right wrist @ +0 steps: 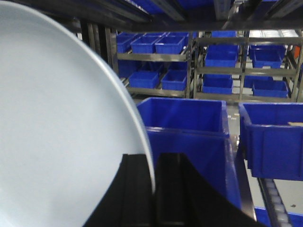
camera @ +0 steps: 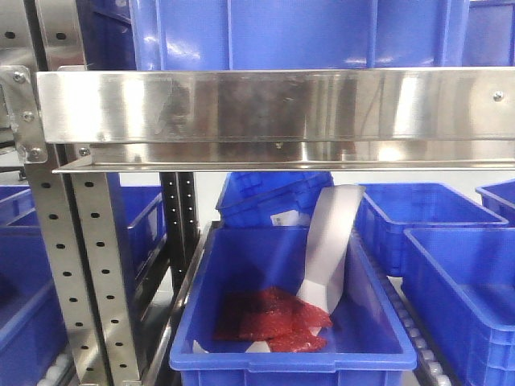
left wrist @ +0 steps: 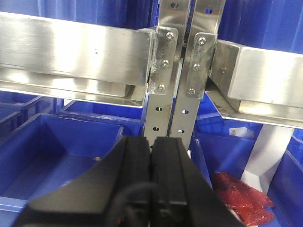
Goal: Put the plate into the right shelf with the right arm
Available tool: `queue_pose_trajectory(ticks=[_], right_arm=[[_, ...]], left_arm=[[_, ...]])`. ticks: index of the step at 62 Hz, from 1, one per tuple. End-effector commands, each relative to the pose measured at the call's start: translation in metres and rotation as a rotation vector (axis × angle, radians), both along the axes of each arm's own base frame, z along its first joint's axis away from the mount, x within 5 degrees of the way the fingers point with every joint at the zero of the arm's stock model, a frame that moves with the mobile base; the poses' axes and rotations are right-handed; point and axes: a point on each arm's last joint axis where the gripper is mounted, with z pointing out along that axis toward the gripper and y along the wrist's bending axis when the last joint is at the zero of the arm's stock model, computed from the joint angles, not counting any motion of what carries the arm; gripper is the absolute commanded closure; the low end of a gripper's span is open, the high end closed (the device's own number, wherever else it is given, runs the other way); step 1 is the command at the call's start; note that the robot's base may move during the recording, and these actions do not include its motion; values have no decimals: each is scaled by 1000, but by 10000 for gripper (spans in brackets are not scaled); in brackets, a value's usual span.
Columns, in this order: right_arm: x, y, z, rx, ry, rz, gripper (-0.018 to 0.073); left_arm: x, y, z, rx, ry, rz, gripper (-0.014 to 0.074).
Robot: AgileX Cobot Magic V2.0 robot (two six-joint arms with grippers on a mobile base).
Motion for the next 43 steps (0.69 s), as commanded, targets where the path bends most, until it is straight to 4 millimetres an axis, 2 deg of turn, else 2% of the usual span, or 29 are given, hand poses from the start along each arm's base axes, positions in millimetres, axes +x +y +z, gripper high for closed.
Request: queue_pose_trajectory(ticks=[1, 8, 17, 23, 29, 32, 38, 43], right_arm=[[5, 0, 26, 45, -155, -13, 505], [23, 5, 12, 36, -118, -13, 501], [30, 8, 5, 32, -100, -8, 475], [29, 9, 5, 32, -100, -6, 337], [29, 9, 5, 32, -100, -6, 137], [29, 9, 6, 44, -97, -5, 96], [25, 7, 10, 95, -96, 0, 111], [22, 6, 13, 108, -109, 0, 195]], left_arm=[[-1, 1, 5, -18, -89, 9, 724], [-1, 1, 5, -18, -89, 9, 724], [-1, 1, 5, -18, -89, 9, 724], [-1, 1, 5, -18, -89, 9, 724], [-1, 1, 5, -18, -89, 9, 724], [-1, 1, 5, -18, -89, 9, 724], [-1, 1, 5, -18, -89, 9, 724], [-1, 1, 5, -18, -89, 9, 724]])
